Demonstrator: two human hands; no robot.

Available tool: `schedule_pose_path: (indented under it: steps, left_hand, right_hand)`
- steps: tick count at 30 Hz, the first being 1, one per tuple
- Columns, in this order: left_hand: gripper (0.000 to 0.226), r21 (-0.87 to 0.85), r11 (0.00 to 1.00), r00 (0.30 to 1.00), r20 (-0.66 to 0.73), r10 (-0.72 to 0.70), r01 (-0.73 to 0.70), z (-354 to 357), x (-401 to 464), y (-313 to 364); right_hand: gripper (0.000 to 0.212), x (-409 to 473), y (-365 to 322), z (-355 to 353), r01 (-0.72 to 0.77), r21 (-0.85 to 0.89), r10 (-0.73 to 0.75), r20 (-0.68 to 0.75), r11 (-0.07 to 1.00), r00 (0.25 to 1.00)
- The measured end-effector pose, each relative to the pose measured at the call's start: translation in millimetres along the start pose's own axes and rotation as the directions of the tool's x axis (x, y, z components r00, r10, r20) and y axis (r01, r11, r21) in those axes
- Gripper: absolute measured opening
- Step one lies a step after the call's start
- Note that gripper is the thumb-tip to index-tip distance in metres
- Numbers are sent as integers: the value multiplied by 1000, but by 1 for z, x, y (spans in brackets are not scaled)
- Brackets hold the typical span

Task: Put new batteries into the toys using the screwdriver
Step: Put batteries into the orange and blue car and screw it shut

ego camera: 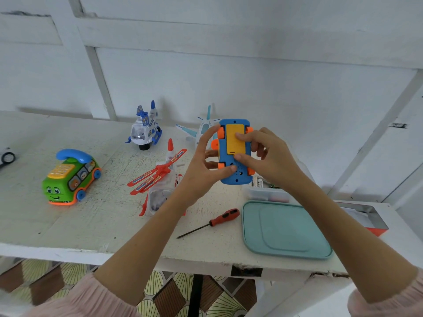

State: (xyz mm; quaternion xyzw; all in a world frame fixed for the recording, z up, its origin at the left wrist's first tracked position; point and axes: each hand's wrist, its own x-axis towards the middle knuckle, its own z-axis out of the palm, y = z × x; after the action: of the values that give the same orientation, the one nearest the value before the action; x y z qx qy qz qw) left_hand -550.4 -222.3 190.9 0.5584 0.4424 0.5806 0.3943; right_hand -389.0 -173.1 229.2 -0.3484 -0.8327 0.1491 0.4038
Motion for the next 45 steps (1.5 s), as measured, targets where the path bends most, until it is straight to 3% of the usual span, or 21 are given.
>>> schedule_pose_path:
  steps: [6, 13, 18, 23, 25, 27, 30, 32, 36, 41, 45]
  left_hand:
    - [79, 26, 1000, 1000, -25, 5, -4, 0, -2, 1]
    - [79, 21, 1000, 1000, -24, -4, 5, -1, -3, 2]
    - [80, 114, 993, 999, -41, 4, 1, -4, 4, 7]
    - [82, 251, 967, 997, -59, 54, -37, -19, 12, 16]
    - [80, 288, 956, 995, -69, 76, -53, -24, 12, 18]
    - [78, 304, 951, 994, -77, 79, -52, -26, 11, 18]
    - [76, 304, 952, 995, -77, 66, -40, -25, 8, 16]
    - [78, 318, 947, 995, -78, 65, -37, -24, 6, 12]
    - [79, 331, 944, 995, -90, 49, -16, -24, 3, 5]
    - [79, 340, 940, 996, -80, 34, -5, -25, 0, -4]
    - [79, 321, 947, 995, -81, 51, -23, -24, 1, -3]
  right_hand:
    - [39, -1, 2, 5, 3, -75, -1, 27, 997, 1000]
    - [49, -6, 2, 5, 107, -305, -92, 62, 946, 994]
    - [38, 6, 2, -8, 21, -165, -2, 115, 986, 993]
    - [20, -1, 1, -17, 88, 20, -87, -13, 996, 996]
    - [14, -14, 4, -12, 83, 77, -87, 58, 994, 994]
    - [15, -28, 6, -1, 61, 98, -81, 216, 993, 973]
    - [21, -47, 11, 23, 71, 6, -64, 508, 997, 859]
    - [29, -56, 14, 40, 157, -74, -80, 610, 985, 788]
    - [30, -66, 17, 63, 228, -141, -87, 642, 964, 762]
    - [21, -67, 17, 69, 213, -199, -40, 634, 957, 773]
    - [11, -65, 13, 48, -1, -52, 30, 554, 999, 832]
